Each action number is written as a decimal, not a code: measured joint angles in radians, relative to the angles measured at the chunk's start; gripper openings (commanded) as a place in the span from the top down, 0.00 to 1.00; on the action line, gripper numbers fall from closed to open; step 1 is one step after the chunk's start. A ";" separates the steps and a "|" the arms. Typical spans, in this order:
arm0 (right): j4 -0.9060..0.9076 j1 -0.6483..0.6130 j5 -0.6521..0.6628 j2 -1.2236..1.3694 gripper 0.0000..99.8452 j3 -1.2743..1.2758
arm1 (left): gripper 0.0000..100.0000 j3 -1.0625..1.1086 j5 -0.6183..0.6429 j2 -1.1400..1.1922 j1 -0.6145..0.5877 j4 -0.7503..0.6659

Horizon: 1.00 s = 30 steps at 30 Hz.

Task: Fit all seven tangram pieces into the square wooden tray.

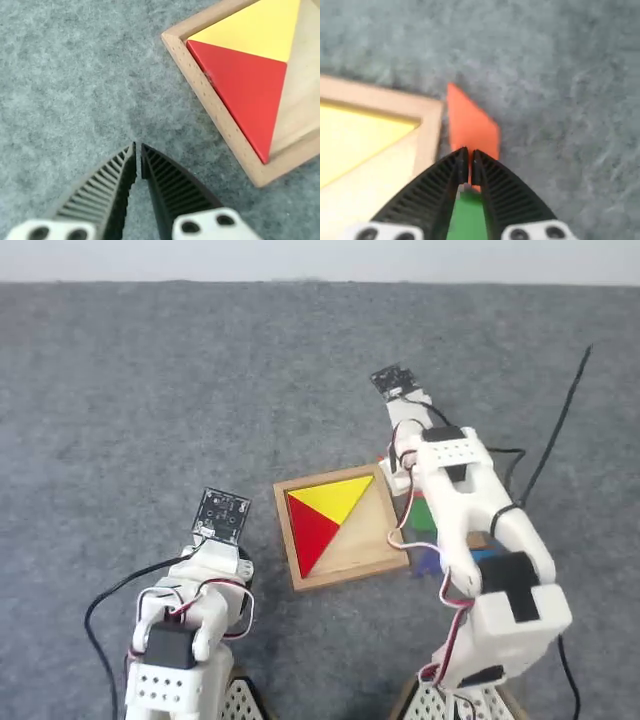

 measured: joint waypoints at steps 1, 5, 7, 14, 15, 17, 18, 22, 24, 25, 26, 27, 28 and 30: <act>-0.015 -0.006 0.002 -0.018 0.98 0.026 | 0.98 0.000 0.000 0.000 0.000 0.000; -0.064 -0.011 0.002 -0.097 0.98 0.117 | 0.98 0.000 0.000 0.000 0.000 0.000; -0.080 -0.011 0.002 -0.126 0.98 0.132 | 0.98 0.000 0.000 0.000 0.000 0.000; -0.123 0.009 -0.005 -0.149 0.89 0.138 | 0.98 0.000 0.000 0.000 -0.002 0.000; -0.123 -0.003 -0.005 -0.149 0.87 0.138 | 0.98 0.000 0.000 0.000 -0.002 0.000; -0.123 -0.037 -0.005 -0.138 0.84 0.138 | 0.98 0.000 0.000 0.000 0.000 0.000; -0.123 -0.051 -0.005 -0.124 0.84 0.138 | 0.98 0.000 0.000 0.000 0.002 0.000; -0.132 -0.052 -0.002 -0.068 0.85 0.129 | 0.98 0.000 0.000 0.000 -0.002 0.000; -0.130 -0.052 0.000 -0.034 0.85 0.100 | 0.98 0.000 0.000 0.000 0.000 0.000; -0.126 -0.051 0.000 -0.017 0.85 0.077 | 0.98 0.000 0.000 0.000 0.002 0.000; -0.114 -0.044 0.000 0.005 0.85 0.049 | 0.98 0.000 0.000 0.000 0.002 0.000; -0.095 -0.035 0.000 0.028 0.85 0.018 | 0.98 0.000 0.000 0.000 0.002 0.000; -0.083 -0.028 -0.002 0.052 0.85 -0.015 | 0.98 0.000 0.000 0.000 0.000 0.000; -0.052 -0.006 -0.014 0.101 0.85 -0.077 | 0.98 0.000 0.000 0.000 -0.002 0.000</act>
